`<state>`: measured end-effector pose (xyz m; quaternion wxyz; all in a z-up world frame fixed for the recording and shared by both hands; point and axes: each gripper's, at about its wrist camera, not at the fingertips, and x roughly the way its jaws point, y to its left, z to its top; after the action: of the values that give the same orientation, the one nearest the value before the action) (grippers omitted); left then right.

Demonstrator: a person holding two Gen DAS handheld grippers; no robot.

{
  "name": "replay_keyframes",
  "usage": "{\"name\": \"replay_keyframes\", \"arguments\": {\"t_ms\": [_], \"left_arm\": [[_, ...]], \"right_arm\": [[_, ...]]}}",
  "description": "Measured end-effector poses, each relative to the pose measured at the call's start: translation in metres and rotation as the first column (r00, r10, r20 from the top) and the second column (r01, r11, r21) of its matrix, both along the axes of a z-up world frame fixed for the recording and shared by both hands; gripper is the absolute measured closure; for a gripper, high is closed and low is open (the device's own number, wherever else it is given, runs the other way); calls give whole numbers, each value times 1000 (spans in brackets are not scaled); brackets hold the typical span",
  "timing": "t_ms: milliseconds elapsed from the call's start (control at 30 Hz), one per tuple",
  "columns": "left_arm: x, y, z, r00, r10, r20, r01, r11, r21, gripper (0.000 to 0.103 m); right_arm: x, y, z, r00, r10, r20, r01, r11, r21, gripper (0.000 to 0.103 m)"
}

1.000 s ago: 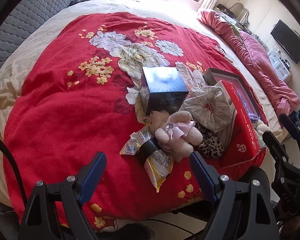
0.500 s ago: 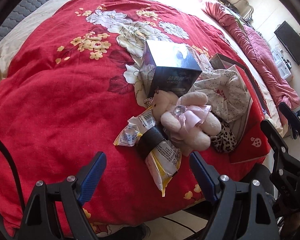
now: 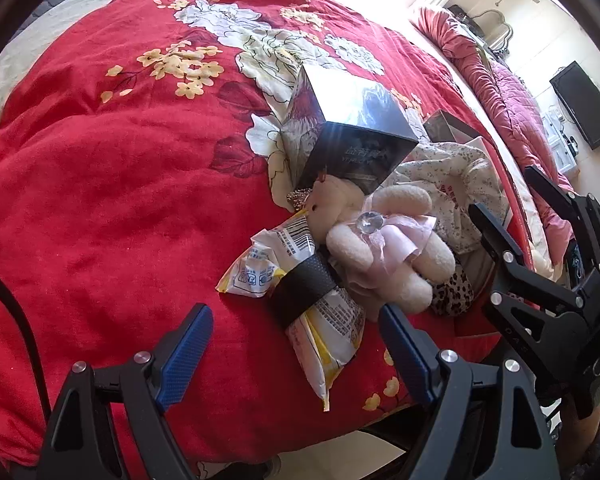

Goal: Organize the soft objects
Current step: 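Close the left tool on the snack bag's black band while the right tool grips the floral scrunchie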

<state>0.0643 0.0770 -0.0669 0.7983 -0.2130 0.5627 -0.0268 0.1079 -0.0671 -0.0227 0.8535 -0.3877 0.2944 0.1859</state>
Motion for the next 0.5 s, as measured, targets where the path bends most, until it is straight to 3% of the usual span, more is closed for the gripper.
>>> {"name": "replay_keyframes", "arguments": {"t_ms": [133, 200, 333, 433, 500], "left_arm": [[1, 1, -3, 1000, 4, -4, -4, 1000, -13, 19], [2, 2, -4, 1000, 6, -4, -6, 1000, -25, 19], [5, 5, -7, 1000, 21, -11, -21, 999, -27, 19], [6, 8, -9, 999, 33, -15, -34, 999, -39, 19], [7, 8, -11, 999, 40, -17, -41, 998, -41, 19]], "right_arm": [[11, 8, -12, 1000, -4, -6, 4, 999, -46, 33], [15, 10, -17, 1000, -6, -13, 6, 998, -59, 45], [20, 15, -23, 1000, -14, 7, 14, 995, -99, 52], [25, 20, -26, 1000, -3, 5, 3, 994, -111, 66], [26, 25, -31, 1000, -3, 9, 4, 988, -154, 82]]}}
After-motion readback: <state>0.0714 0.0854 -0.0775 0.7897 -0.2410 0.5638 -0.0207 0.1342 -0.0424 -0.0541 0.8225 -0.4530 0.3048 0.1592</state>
